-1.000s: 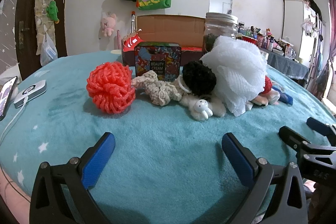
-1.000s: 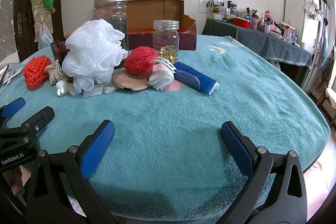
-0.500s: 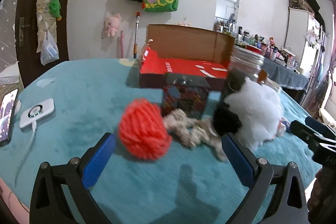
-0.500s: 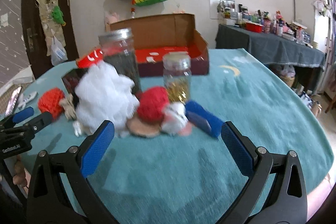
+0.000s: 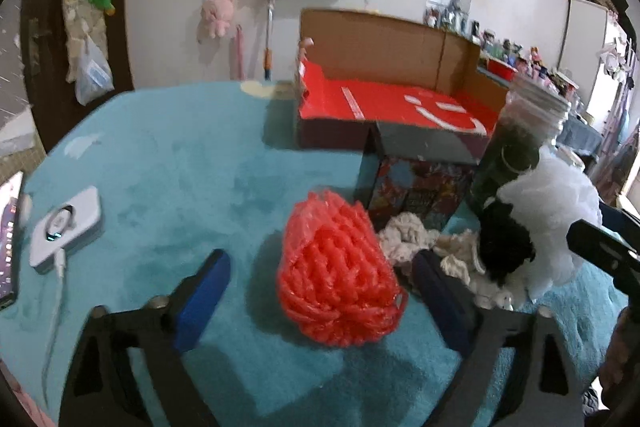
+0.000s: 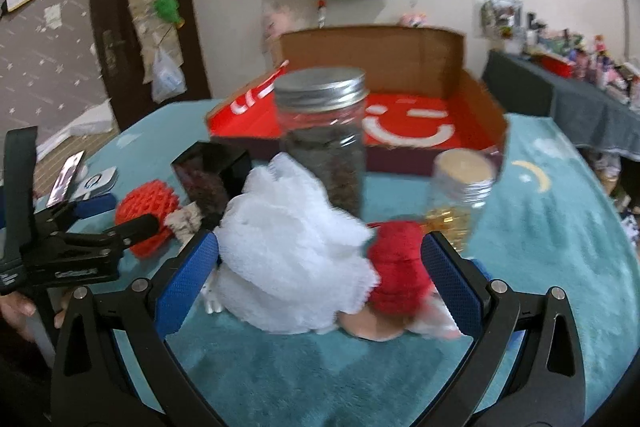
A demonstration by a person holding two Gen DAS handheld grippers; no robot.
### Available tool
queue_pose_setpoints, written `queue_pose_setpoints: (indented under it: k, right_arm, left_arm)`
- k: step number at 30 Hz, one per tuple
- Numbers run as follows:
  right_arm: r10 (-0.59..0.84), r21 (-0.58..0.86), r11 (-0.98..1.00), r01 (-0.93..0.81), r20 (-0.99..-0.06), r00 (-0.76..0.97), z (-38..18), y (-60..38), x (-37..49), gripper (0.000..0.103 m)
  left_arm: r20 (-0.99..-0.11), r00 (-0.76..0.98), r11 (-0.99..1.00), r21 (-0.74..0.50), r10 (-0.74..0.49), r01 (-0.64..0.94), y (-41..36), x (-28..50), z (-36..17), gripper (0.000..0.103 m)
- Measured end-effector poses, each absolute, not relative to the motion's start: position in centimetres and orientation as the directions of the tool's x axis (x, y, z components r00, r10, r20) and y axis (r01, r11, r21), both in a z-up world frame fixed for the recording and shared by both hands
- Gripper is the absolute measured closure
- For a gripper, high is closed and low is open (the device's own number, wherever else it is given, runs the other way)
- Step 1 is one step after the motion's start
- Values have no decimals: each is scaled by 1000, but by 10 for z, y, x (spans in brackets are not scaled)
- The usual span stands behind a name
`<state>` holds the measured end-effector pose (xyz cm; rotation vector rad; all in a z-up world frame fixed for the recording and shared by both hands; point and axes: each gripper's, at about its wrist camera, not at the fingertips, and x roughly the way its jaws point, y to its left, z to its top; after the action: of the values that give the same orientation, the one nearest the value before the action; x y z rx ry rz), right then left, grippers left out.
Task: Organize soft objects
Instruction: 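Grasp the orange mesh sponge with left tool while right tool grasps white puff, then carry both sponges into the red-lined cardboard box with both tools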
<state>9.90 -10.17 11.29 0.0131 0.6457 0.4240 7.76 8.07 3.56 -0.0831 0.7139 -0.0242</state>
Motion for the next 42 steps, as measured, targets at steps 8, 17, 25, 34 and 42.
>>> queue_pose_setpoints:
  k: [8, 17, 25, 34, 42]
  right_arm:
    - [459, 212, 883, -418, -572, 680, 107, -103, 94, 57]
    - [458, 233, 889, -394, -495, 739, 121, -129, 74, 66]
    - [416, 214, 909, -356, -445, 793, 135, -152, 60, 67]
    - [391, 216, 919, -330, -393, 832, 150, -170, 58, 67]
    - [369, 203, 927, -316, -336, 867, 176, -187, 68, 67]
  left_arm:
    - [-647, 756, 992, -125, -98, 22, 80, 69, 39, 55]
    - [-575, 804, 988, -98, -151, 116, 48, 44, 67, 56]
    - [-542, 814, 977, -80, -207, 195, 19, 46, 80, 56]
    - [-512, 835, 978, -66, -203, 198, 16, 49, 97, 56]
    - [-471, 860, 980, -57, -196, 192, 26, 63, 126, 56]
